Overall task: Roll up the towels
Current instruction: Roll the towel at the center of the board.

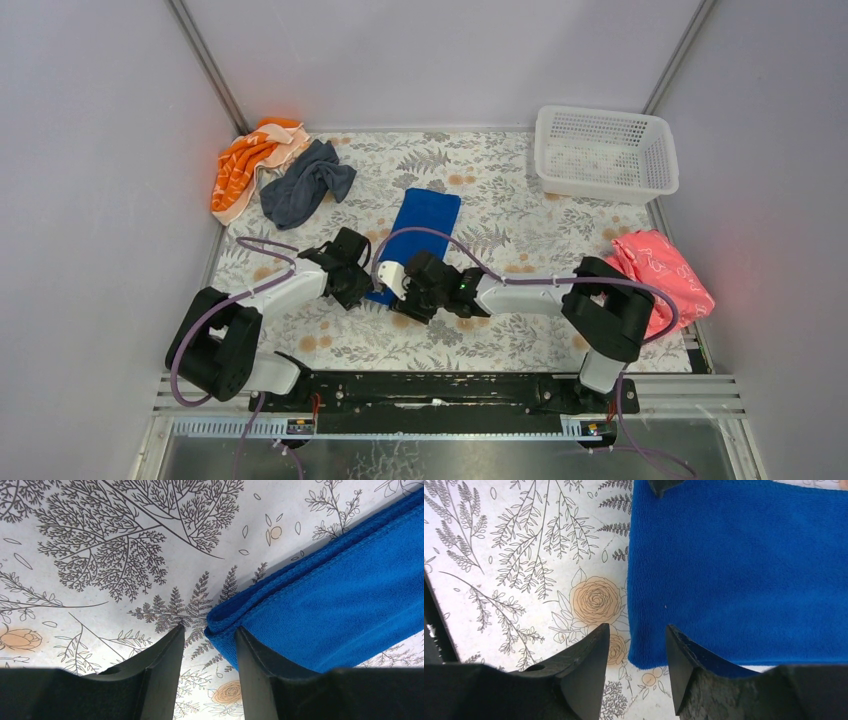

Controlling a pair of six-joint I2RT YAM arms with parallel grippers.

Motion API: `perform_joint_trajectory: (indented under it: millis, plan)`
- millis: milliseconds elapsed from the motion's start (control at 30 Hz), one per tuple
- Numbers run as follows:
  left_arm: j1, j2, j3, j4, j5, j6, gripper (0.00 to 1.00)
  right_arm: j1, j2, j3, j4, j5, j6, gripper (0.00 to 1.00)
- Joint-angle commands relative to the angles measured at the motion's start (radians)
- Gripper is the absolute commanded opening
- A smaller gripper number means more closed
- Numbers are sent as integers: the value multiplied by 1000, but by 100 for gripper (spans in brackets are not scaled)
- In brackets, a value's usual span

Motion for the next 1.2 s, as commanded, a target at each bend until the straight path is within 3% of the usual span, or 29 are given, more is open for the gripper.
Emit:
perform_joint_trajectory:
  millis: [0,433,600,767,1167]
  plan:
    - [4,45,-55,53,-14,8,41,9,57,45,28,-16,-22,52]
    - [8,70,-40,53,-17,16,41,24,131,22,-119,58,23,44]
    - [12,64,-42,54,-15,17,41,25,139,25,-116,55,23,26]
    - [13,24,-20,28,-15,20,42,18,130,59,-102,-81,56,0]
    - [18,-146,2,-91,-26,26,64,-187,86,62,69,-511,354,0]
